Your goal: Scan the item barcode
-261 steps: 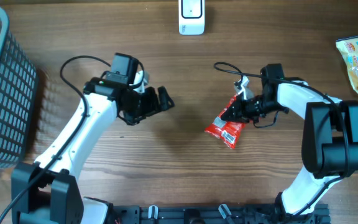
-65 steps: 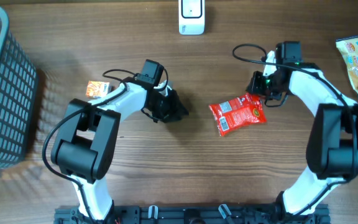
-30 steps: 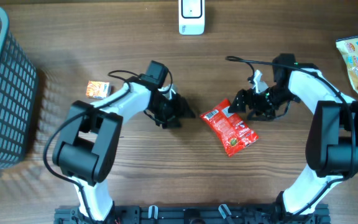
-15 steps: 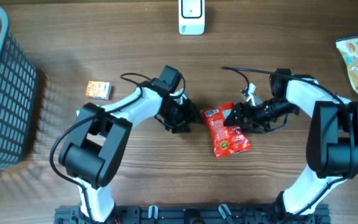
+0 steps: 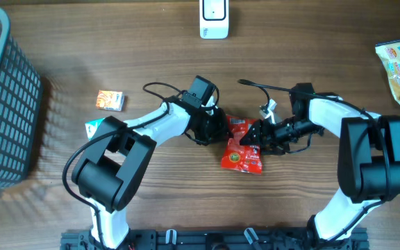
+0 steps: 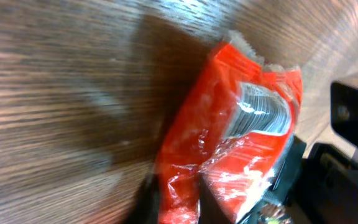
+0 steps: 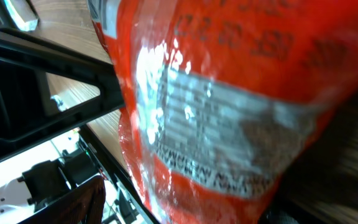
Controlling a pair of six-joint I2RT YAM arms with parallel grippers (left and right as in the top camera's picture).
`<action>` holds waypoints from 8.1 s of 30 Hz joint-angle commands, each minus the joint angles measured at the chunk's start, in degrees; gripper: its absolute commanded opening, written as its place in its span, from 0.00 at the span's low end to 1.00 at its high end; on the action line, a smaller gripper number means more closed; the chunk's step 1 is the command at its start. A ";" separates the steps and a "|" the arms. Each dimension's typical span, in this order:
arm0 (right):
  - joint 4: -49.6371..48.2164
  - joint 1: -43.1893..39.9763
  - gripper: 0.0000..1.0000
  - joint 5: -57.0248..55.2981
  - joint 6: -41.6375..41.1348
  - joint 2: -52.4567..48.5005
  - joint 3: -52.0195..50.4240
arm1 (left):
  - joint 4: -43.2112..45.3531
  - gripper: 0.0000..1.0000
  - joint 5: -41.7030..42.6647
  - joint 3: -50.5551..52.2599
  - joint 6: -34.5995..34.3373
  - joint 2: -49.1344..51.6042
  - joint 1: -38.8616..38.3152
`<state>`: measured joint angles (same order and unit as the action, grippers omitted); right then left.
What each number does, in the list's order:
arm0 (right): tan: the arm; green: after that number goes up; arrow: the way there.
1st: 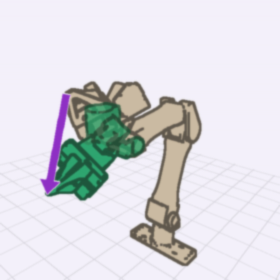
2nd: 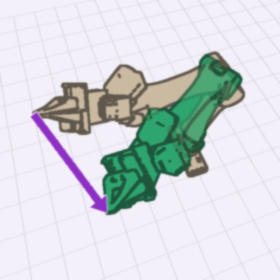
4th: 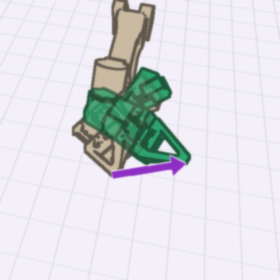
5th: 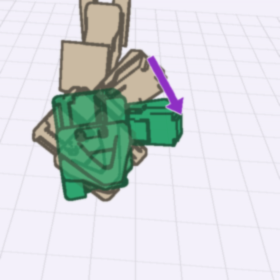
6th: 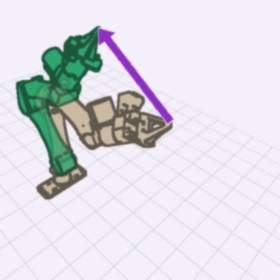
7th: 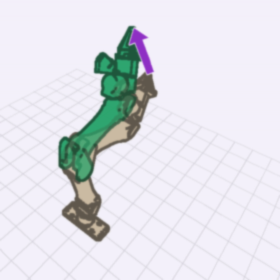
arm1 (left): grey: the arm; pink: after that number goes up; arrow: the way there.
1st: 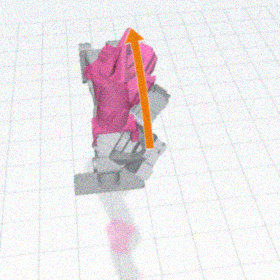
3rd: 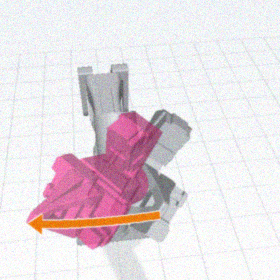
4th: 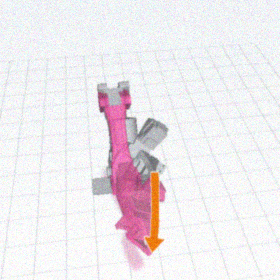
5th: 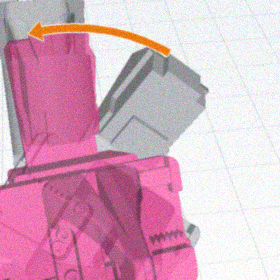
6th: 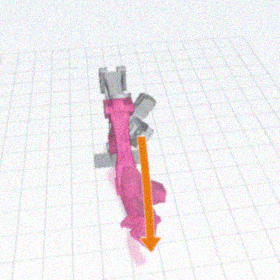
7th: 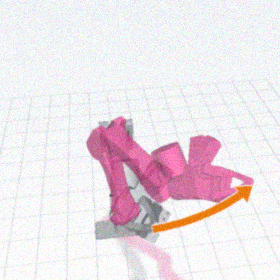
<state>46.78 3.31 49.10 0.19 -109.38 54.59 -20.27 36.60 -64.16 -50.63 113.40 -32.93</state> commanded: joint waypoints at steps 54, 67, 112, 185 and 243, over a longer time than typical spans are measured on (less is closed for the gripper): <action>-17.59 8.44 0.60 -2.19 -27.41 -1.84 -5.49 | -8.33 0.28 2.67 0.46 -0.87 0.94 5.49; -20.81 8.94 0.61 -3.17 -31.10 -1.84 -5.49 | -4.15 0.04 4.33 0.46 -8.55 0.94 5.60; -9.33 8.85 0.04 -24.15 -5.33 14.27 11.93 | -12.90 0.62 -9.79 0.44 11.23 -19.04 18.05; -109.09 20.55 0.05 -67.43 89.22 -29.55 36.54 | -25.83 1.00 -45.88 0.46 9.70 -26.93 25.44; -78.93 -16.85 1.00 -123.56 51.60 -32.61 39.32 | -25.83 1.00 -45.88 0.46 9.70 -26.93 25.44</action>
<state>-32.14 -14.04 -75.37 55.40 -143.35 92.90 -46.13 -8.36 -63.81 -40.60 86.67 -7.70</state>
